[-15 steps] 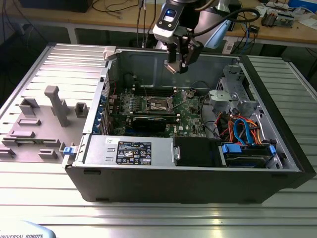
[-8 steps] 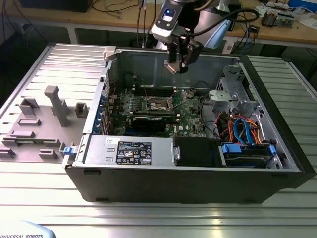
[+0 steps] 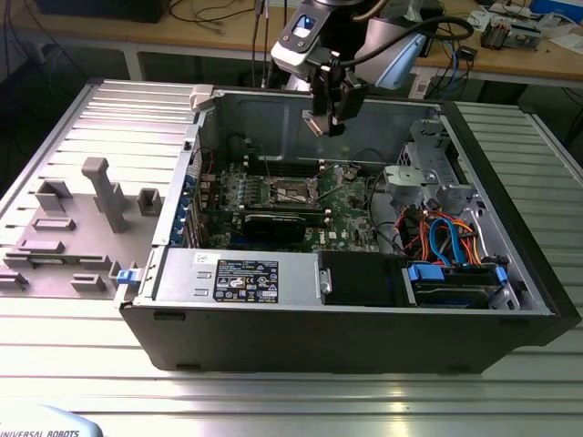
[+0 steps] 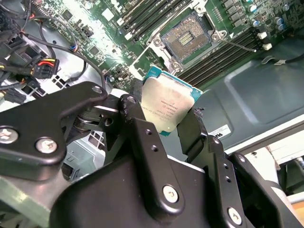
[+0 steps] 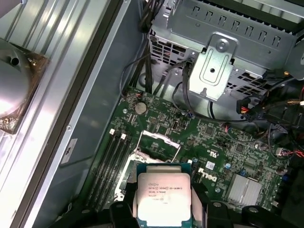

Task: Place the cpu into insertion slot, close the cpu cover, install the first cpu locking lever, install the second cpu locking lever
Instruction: 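Place the cpu into insertion slot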

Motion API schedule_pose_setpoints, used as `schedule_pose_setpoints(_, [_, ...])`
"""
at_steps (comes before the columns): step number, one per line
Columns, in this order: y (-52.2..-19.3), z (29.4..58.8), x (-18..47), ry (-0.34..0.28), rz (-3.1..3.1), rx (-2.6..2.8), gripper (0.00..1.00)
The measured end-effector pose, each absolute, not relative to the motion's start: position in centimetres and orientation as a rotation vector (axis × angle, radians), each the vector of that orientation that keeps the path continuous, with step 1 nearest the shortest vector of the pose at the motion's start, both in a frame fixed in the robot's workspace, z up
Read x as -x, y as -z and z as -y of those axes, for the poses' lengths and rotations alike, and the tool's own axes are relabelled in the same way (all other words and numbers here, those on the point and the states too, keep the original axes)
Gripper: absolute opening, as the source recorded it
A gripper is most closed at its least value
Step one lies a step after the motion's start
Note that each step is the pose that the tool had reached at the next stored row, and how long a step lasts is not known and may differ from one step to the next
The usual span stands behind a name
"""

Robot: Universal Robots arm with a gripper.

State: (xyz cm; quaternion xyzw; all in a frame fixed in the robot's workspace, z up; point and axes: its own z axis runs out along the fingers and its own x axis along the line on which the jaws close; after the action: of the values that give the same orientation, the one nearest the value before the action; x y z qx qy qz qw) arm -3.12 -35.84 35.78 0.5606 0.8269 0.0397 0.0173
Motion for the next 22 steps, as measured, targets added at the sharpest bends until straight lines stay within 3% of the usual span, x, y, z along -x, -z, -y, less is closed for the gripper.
schedule_pose_setpoints(22, [-35.62, 35.84, 3.22, -0.121, -2.497, -1.840, 0.54])
